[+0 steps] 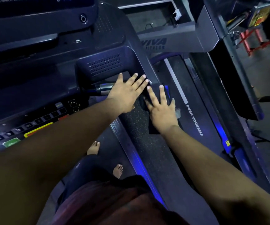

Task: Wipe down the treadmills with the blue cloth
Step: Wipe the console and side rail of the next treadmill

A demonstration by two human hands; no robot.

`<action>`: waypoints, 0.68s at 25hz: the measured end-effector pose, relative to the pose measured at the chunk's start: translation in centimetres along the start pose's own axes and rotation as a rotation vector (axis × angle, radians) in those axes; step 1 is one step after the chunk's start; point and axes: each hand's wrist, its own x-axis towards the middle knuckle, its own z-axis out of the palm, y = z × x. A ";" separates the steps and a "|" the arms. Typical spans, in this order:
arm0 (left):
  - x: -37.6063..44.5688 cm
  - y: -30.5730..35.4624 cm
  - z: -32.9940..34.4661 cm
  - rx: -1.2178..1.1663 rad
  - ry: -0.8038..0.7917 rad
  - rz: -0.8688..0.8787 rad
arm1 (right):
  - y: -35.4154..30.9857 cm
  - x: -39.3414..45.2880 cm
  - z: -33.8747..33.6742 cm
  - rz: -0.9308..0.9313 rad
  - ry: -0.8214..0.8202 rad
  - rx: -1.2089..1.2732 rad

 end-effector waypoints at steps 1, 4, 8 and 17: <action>-0.2 0.0 0.1 0.023 0.009 0.004 | 0.4 -1.7 0.7 -0.054 0.001 -0.042; -0.7 0.3 0.3 0.088 0.073 0.041 | 2.3 -10.6 3.7 -0.110 -0.013 -0.027; -1.3 2.5 0.1 -0.009 0.079 0.044 | 3.3 -10.9 3.8 0.040 0.058 0.261; -3.4 10.9 -2.0 0.000 -0.046 0.087 | 4.5 -17.8 6.8 0.046 0.113 0.404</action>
